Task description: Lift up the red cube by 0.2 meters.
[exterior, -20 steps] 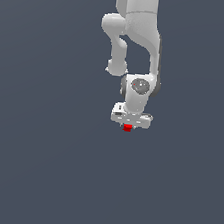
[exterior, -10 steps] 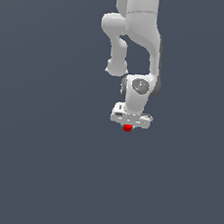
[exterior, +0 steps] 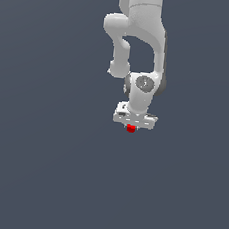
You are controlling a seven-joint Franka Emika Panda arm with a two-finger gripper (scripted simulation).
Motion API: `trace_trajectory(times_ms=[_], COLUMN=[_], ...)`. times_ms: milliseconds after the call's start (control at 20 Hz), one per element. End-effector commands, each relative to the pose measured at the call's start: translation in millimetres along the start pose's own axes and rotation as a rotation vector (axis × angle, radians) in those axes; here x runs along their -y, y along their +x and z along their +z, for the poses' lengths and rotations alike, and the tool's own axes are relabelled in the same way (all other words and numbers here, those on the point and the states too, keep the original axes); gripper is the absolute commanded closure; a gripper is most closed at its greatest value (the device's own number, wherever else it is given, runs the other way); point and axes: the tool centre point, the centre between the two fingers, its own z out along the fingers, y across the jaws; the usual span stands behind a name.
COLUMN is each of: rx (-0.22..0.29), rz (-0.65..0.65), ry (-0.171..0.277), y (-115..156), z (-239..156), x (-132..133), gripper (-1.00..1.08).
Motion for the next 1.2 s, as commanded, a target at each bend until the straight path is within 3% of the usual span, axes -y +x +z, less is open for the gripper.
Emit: trace_trajectory(times_ms=[0, 750, 1150], rx=[-0.001, -0.001, -0.001], rz=[0.0, 0.001, 0.001], ry=[0.0, 0.0, 0.0], y=[0, -2, 0], z=[-13, -140, -183], x=[0, -1, 0], gripper=[1.08, 1.08, 1.08])
